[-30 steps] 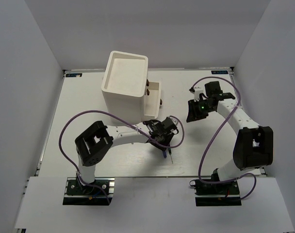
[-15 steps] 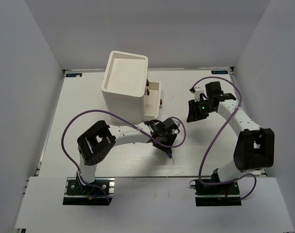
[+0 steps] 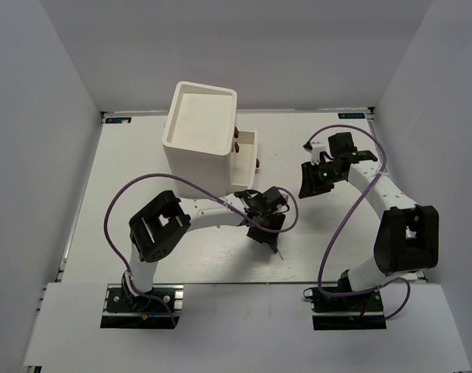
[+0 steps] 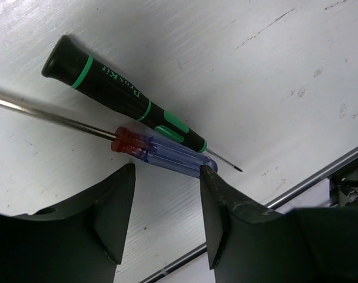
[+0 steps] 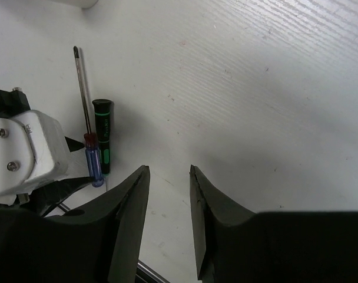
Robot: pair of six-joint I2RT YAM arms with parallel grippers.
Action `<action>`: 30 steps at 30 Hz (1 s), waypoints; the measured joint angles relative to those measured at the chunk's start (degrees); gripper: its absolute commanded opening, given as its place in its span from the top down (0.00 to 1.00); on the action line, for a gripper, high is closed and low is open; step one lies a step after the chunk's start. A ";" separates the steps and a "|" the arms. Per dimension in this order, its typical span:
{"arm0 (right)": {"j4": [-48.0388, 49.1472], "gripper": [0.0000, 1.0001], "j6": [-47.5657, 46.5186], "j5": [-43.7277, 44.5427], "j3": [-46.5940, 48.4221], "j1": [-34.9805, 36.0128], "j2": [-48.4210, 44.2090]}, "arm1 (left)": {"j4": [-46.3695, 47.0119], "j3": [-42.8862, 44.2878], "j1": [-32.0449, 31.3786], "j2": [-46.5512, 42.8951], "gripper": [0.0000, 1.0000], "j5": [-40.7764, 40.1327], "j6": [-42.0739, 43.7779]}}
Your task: Sort the tools into containers
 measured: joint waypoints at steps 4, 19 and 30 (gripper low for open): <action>-0.35 0.60 -0.02 -0.11 -0.57 0.00 -0.24 | -0.37 -0.07 0.09 -0.09 0.46 0.61 -1.49; -0.31 0.60 -0.02 -0.74 -0.59 0.00 -0.66 | -7.76 -9.51 0.26 -11.26 0.43 -6.08 -3.30; -0.28 0.60 -0.22 -0.72 -0.72 -0.02 -0.66 | -3.89 -6.14 0.20 -11.15 0.42 -5.35 2.89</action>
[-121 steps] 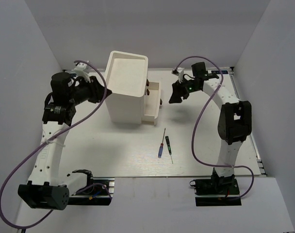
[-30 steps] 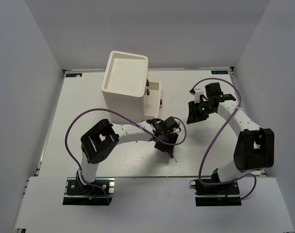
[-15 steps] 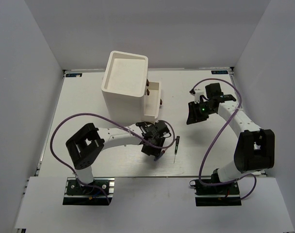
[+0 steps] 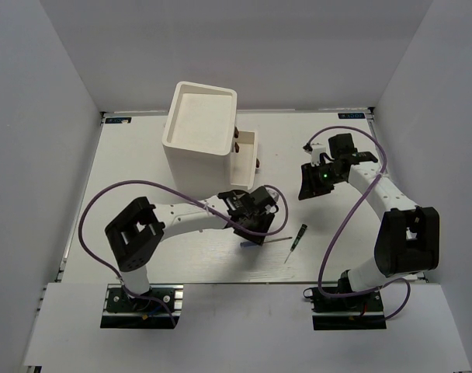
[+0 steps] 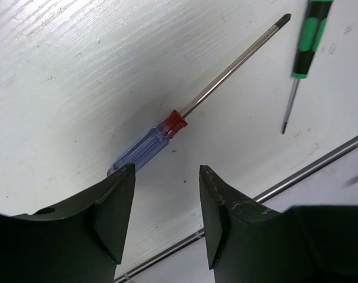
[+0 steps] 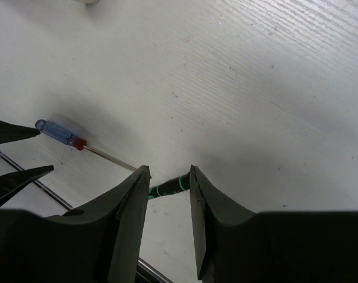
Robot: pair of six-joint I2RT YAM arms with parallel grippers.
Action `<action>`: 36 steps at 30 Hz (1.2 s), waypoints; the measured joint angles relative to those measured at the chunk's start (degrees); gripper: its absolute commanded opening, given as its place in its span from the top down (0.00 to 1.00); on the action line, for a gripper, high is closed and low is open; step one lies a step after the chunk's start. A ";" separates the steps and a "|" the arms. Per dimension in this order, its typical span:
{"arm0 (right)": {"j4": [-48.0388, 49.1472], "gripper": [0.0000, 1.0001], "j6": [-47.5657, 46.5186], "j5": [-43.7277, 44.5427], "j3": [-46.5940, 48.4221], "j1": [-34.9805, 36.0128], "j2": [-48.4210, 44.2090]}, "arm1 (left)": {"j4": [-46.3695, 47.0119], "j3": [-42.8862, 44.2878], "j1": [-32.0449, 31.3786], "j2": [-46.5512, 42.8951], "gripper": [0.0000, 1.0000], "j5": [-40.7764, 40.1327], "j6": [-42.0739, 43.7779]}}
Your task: Sort the tools into containers
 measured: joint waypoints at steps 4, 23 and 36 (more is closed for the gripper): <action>-0.07 0.60 0.02 -0.02 -0.50 0.00 0.00 | 0.20 0.00 0.00 1.57 0.42 -0.15 3.87; -0.15 0.60 -0.02 0.04 -0.52 -0.02 -0.11 | -1.16 2.80 1.81 8.09 0.82 -3.28 21.00; -1.25 1.00 -2.25 4.15 -0.48 -1.53 -2.05 | -12.28 32.15 3.17 8.35 1.00 -13.84 16.94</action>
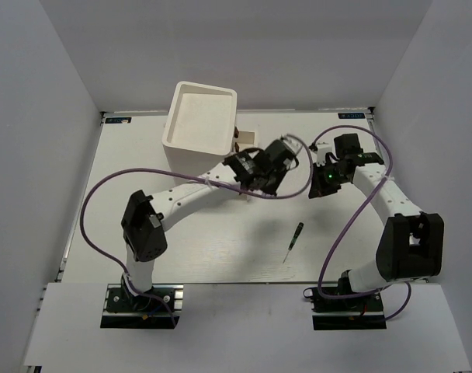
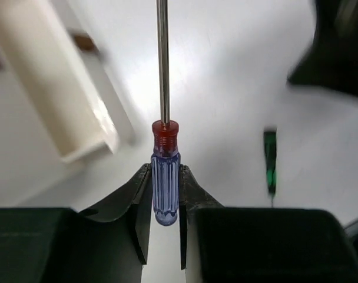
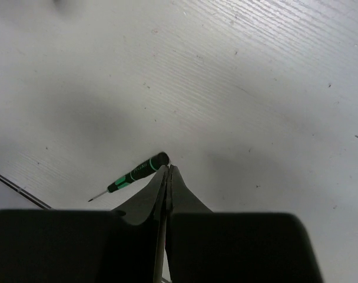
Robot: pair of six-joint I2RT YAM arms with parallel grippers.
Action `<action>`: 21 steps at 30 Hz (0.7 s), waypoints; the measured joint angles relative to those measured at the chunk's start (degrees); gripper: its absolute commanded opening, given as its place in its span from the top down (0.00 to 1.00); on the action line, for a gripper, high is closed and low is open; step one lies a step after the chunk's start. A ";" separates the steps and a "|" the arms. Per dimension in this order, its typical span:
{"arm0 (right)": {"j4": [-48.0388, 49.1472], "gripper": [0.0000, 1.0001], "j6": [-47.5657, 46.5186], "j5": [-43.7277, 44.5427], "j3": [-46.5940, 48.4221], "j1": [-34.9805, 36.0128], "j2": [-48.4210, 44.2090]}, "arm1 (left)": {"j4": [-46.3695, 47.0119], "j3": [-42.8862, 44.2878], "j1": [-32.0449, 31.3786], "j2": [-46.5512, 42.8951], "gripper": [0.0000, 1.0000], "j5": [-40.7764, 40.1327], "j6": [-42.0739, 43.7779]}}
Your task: Sort the tools into containers
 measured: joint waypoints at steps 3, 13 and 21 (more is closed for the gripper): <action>-0.09 1.00 -0.33 0.11 0.00 -0.59 -0.70 | -1.51 10.54 1.81 0.81 1.00 -5.55 -1.25; -0.33 1.00 -0.81 -0.20 -0.35 -2.34 -1.79 | -8.24 20.46 10.34 16.28 1.00 -15.85 -2.34; -0.44 0.75 -0.98 -1.66 -0.37 -2.80 -1.79 | -10.32 20.98 11.50 20.63 0.71 -17.79 -0.61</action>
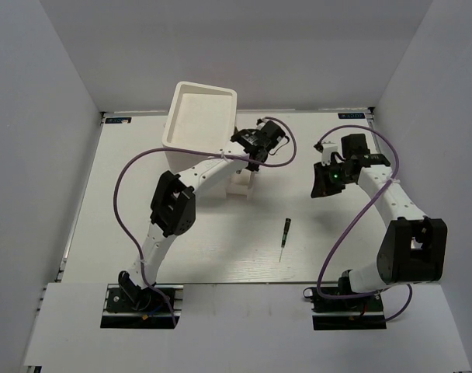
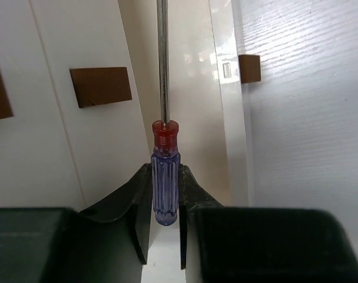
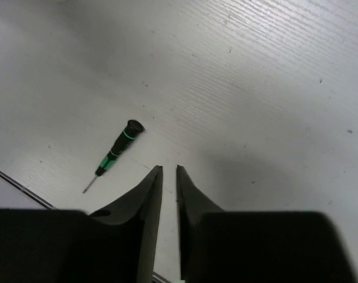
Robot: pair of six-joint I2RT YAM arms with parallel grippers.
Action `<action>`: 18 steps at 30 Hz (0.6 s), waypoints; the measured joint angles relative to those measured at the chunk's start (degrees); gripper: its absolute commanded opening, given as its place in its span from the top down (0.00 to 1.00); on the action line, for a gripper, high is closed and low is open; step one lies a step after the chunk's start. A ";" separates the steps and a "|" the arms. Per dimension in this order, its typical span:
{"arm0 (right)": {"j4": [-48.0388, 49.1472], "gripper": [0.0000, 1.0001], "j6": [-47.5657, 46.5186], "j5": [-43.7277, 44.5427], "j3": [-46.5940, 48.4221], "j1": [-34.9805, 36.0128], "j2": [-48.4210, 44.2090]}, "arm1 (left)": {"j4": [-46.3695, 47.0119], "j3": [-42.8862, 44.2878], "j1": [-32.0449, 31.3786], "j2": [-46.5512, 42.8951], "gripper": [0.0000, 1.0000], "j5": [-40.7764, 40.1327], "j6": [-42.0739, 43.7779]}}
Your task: Sort the tools into containers
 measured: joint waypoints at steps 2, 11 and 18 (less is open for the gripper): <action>-0.09 0.65 -0.42 -0.59 0.00 -0.15 0.00 | 0.24 0.55 0.02 0.00 0.51 -0.09 0.39; -3.52 0.39 -15.04 -11.98 0.00 -0.46 0.42 | 1.42 2.43 0.00 0.00 0.55 1.51 1.70; -17.16 0.42 -66.53 -28.65 -2.71 0.28 0.44 | 6.75 1.92 -0.20 -4.28 0.95 11.10 4.02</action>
